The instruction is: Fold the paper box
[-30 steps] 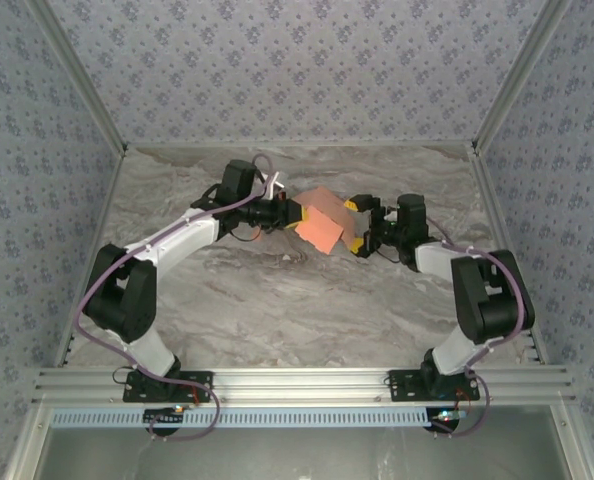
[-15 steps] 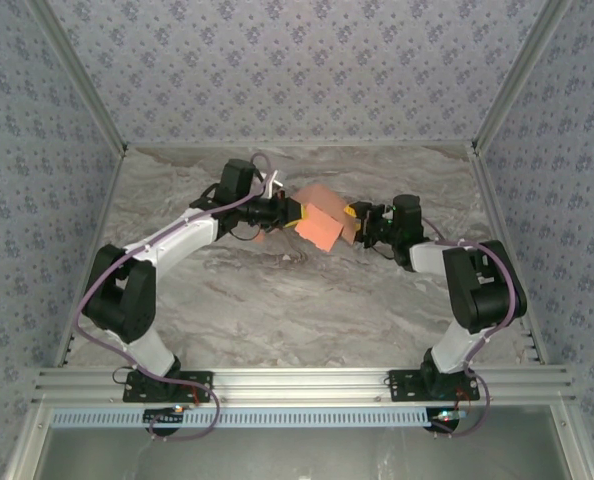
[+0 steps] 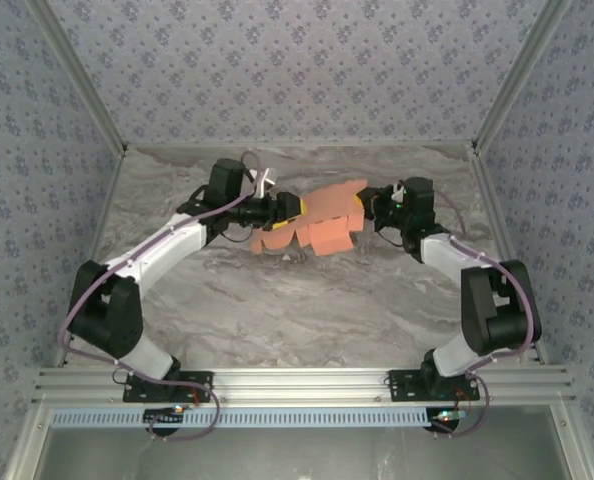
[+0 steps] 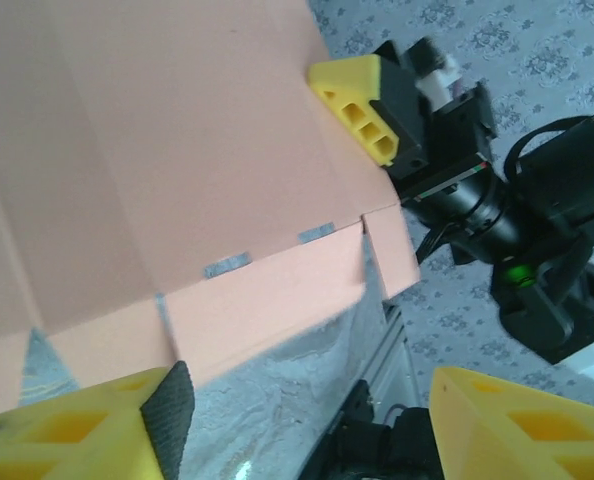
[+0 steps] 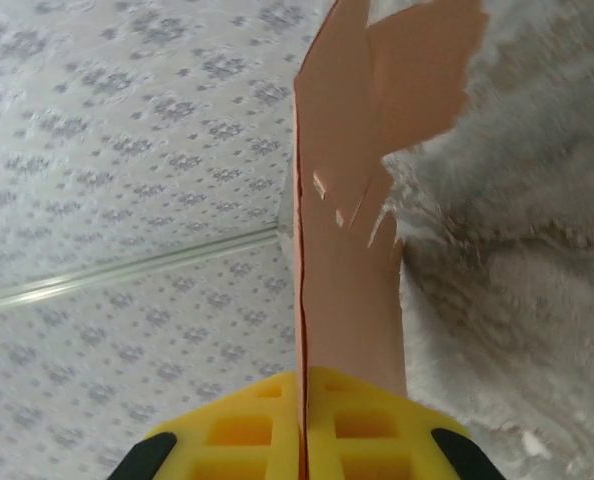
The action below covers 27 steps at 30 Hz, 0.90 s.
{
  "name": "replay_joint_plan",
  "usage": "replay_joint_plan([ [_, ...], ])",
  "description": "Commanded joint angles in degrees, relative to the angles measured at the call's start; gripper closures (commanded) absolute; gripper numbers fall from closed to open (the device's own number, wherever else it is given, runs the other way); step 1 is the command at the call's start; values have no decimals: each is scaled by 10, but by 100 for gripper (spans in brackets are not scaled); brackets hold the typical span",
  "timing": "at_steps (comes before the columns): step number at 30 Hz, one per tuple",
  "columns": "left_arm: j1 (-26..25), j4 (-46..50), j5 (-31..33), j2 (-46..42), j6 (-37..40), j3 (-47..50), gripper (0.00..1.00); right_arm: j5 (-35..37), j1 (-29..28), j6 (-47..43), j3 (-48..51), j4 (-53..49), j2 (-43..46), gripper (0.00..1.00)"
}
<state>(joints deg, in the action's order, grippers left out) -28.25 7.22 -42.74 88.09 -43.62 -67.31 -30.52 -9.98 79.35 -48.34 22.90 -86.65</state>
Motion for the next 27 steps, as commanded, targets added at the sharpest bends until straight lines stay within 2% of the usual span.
replay_joint_plan([
  [1,10,43,25,-43,40,1,30,33,4,-177,-63,-121,45,92],
  [3,20,63,42,-62,54,2,28,50,-4,-298,-114,-197,58,98],
  [7,56,81,77,-100,59,18,16,110,-54,-572,-268,-373,50,100],
  [8,67,81,83,-108,59,23,14,110,-66,-634,-295,-401,44,100],
  [10,90,91,104,-126,60,31,12,60,-92,-810,-353,-482,32,100],
  [11,99,96,113,-134,61,35,11,80,-107,-875,-370,-510,31,100],
  [13,116,106,138,-152,60,45,7,131,-142,-1020,-369,-522,40,100],
  [16,132,107,174,-176,57,69,1,166,-189,-1238,-327,-514,56,100],
  [18,144,102,193,-188,49,94,1,212,-222,-1390,-283,-508,59,100],
  [20,161,91,192,-196,36,121,1,261,-245,-1462,-256,-503,47,100],
  [22,174,79,186,-196,23,148,1,307,-264,-1491,-235,-523,29,100],
  [24,183,65,177,-191,16,173,1,348,-290,-1506,-205,-499,20,100],
  [27,187,37,156,-170,5,202,1,365,-318,-1509,-133,-438,24,100],
])
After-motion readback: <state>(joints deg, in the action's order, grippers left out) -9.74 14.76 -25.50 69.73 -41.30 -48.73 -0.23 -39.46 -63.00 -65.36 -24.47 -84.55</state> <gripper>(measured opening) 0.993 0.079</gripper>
